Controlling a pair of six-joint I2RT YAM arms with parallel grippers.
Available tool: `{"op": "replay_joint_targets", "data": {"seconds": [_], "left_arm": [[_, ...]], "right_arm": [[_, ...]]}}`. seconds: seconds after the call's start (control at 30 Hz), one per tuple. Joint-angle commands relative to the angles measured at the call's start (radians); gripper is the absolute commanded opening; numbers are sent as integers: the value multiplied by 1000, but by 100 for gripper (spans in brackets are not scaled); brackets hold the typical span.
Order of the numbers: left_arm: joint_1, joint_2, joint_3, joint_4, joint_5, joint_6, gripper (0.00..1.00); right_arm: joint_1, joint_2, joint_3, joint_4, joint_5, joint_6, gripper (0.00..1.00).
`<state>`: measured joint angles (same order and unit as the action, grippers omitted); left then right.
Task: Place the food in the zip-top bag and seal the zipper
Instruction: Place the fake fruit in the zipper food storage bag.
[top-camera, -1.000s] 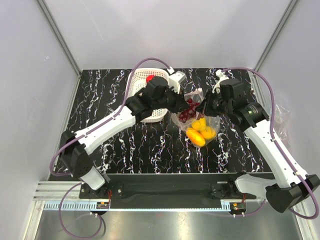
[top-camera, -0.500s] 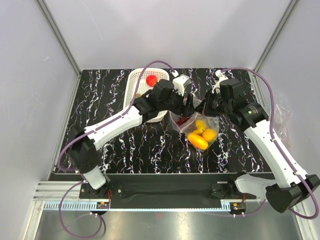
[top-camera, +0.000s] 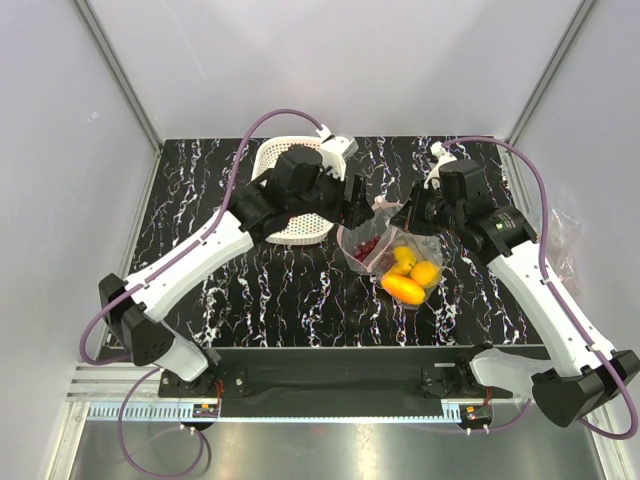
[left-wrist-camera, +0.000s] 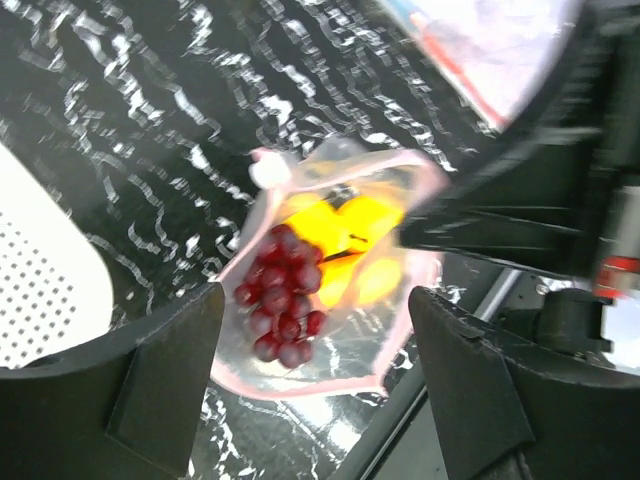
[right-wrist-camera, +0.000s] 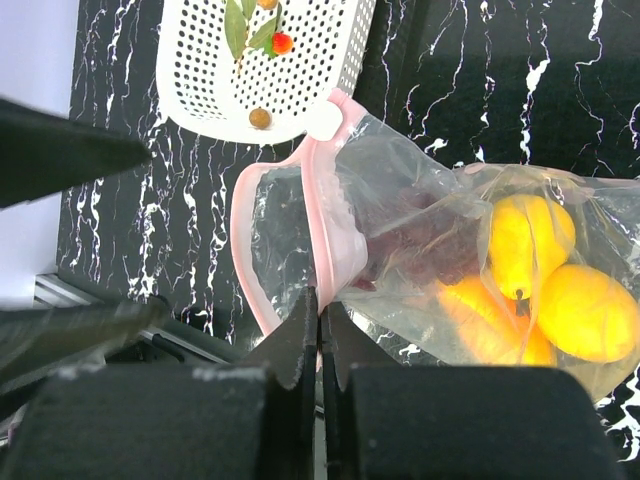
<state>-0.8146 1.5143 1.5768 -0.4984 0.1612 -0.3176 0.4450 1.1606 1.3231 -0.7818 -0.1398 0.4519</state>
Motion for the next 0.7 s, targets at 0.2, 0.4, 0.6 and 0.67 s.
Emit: {"op": "replay_joint_targets", "data": {"seconds": [0.2,0.4,0.6,0.67], "left_arm": [[51,-66,-207,93,-209,-110,99],[71,-167,-419,299,-337,-248,99],[69,-226,-483,344,-316,-236,96],[69,-206,-472,327,-281,-236,91]], "right_arm": [[4,-39,8,58,32,-4,0],[6,-41,5,62,36,1,0],[4,-38,1,72,26,8,0],[6,-39,1,75,25,11,0]]}}
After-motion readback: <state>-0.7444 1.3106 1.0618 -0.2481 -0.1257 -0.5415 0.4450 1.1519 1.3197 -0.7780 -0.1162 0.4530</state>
